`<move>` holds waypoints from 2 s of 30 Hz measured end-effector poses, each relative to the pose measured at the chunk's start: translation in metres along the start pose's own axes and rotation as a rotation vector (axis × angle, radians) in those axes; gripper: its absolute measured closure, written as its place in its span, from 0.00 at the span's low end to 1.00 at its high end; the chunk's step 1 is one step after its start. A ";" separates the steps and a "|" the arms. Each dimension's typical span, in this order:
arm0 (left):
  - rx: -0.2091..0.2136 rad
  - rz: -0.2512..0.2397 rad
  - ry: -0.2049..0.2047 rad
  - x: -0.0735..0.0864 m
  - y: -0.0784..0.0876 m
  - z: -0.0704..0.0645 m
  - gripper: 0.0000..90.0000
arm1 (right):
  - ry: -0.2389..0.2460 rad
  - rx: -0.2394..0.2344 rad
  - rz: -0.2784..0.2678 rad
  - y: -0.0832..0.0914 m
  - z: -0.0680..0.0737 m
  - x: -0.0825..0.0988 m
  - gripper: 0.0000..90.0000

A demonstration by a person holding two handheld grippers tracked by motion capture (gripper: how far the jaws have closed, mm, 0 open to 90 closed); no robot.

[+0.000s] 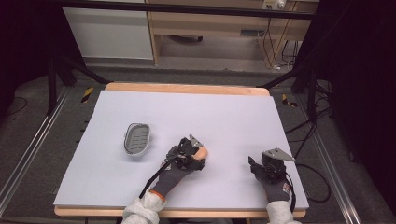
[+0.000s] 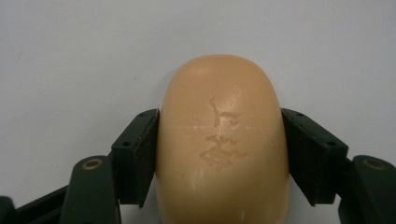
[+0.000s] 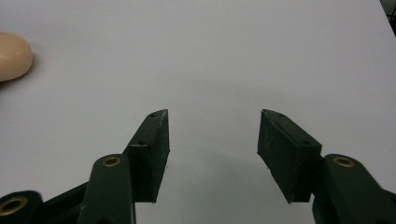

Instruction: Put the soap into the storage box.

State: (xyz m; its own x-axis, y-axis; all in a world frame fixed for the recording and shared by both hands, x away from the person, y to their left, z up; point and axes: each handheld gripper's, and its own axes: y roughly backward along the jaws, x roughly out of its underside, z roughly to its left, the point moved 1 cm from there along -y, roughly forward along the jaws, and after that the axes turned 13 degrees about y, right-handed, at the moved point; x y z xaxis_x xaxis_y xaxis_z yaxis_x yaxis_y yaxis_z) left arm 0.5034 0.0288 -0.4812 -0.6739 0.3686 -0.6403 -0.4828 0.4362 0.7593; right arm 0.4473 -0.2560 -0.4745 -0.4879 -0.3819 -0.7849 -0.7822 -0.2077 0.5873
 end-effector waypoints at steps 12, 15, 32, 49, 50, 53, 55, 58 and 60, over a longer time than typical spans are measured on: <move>0.006 0.013 -0.002 -0.001 0.000 0.001 0.35 | 0.000 -0.001 0.001 -0.001 0.000 0.000 0.48; 0.009 0.014 -0.004 -0.001 0.000 0.002 0.35 | -0.001 0.000 0.001 -0.001 0.000 0.000 0.48; 0.005 0.014 0.005 -0.001 -0.001 0.001 0.35 | -0.006 -0.006 0.008 -0.001 0.000 0.001 0.48; 0.021 -0.012 0.023 -0.004 0.012 0.000 0.36 | -0.007 -0.007 0.007 -0.001 -0.001 0.001 0.48; 0.020 -0.015 0.021 -0.004 0.014 0.000 0.36 | -0.008 -0.008 0.007 -0.001 0.000 0.001 0.48; 0.022 -0.023 0.020 -0.005 0.020 0.001 0.36 | -0.007 -0.009 0.006 0.000 0.000 0.001 0.48; 0.025 -0.023 0.020 -0.006 0.022 0.001 0.36 | -0.008 -0.007 0.006 0.000 -0.001 0.001 0.48; 0.024 -0.033 0.019 -0.006 0.027 0.002 0.36 | -0.008 -0.009 0.006 0.000 0.000 0.001 0.48; 0.026 -0.038 0.019 -0.006 0.031 0.003 0.36 | -0.010 -0.010 0.006 0.000 0.000 0.001 0.48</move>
State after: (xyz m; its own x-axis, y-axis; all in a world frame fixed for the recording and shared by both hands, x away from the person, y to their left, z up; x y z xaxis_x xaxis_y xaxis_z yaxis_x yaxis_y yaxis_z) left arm 0.4942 0.0424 -0.4541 -0.6657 0.3358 -0.6664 -0.4939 0.4712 0.7308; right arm 0.4469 -0.2563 -0.4753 -0.4962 -0.3744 -0.7833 -0.7757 -0.2141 0.5937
